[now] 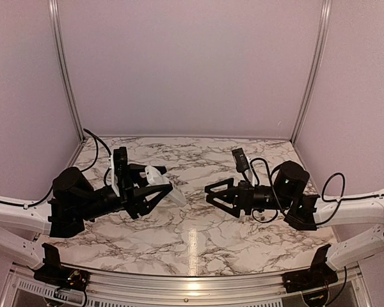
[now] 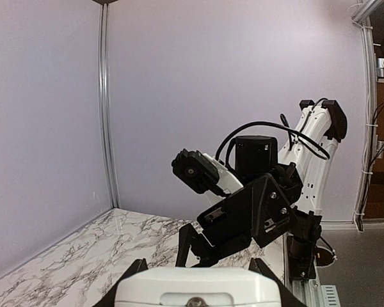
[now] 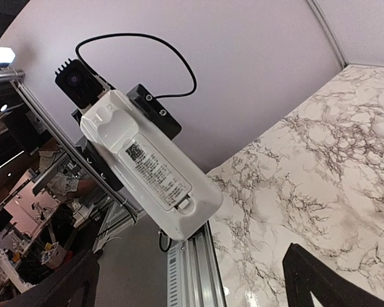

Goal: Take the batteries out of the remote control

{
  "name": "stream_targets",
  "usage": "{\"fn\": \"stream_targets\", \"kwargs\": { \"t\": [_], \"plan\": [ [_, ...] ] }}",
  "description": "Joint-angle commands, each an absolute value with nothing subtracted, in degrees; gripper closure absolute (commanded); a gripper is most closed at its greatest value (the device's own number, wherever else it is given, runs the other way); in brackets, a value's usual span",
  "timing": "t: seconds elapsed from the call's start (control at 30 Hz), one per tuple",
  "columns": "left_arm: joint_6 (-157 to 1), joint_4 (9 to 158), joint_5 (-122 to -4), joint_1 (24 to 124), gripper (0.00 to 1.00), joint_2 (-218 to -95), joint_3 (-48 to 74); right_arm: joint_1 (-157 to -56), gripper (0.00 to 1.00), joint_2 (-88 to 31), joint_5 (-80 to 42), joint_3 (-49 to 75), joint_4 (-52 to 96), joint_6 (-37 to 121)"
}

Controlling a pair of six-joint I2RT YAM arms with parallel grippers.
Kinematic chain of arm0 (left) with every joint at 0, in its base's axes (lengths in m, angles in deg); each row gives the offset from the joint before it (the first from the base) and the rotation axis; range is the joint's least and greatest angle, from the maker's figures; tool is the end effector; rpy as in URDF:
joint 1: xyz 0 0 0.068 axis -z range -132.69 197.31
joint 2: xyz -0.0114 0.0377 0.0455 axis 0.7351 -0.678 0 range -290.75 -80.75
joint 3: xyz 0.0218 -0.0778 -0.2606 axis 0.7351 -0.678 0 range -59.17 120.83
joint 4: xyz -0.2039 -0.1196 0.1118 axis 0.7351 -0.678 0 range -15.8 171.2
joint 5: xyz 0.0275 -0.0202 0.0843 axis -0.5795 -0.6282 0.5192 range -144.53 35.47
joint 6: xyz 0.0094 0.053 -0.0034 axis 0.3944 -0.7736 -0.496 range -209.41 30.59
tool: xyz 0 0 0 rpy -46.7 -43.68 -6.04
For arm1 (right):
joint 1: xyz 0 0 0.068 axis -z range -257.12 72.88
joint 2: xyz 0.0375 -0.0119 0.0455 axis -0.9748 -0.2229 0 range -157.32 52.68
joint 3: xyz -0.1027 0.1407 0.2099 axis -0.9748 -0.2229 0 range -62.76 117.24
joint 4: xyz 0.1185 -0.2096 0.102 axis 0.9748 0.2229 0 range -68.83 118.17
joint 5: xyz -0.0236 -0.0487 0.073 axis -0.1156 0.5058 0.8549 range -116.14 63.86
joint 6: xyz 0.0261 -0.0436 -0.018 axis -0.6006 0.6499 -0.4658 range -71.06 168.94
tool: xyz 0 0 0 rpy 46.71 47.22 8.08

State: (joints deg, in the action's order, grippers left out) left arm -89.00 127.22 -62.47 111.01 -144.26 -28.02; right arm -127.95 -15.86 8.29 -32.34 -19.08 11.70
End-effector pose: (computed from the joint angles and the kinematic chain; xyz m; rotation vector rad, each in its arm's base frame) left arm 0.1054 -0.2240 0.2952 0.8427 1.1309 -1.0313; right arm 0.1463 0.2116 0.2590 -0.7508 1.6379 1.6194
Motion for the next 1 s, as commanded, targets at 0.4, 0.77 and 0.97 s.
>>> {"fn": "stream_targets", "kwargs": {
  "t": [0.4,0.77,0.97],
  "plan": [
    [-95.2,142.5,-78.8,110.6,1.0,-150.4,-24.0,-128.5,0.02,-28.8,15.3,-29.3,-54.2,-20.1],
    [-93.9,151.1,-84.4,109.6,1.0,-154.8,-23.3,-132.7,0.15,-31.2,20.0,-23.9,-55.9,-20.1],
    [-93.1,154.4,-85.9,108.8,1.0,-156.2,-23.0,-134.3,0.25,-32.0,20.3,-22.7,-57.0,-20.1]
  ]
}}
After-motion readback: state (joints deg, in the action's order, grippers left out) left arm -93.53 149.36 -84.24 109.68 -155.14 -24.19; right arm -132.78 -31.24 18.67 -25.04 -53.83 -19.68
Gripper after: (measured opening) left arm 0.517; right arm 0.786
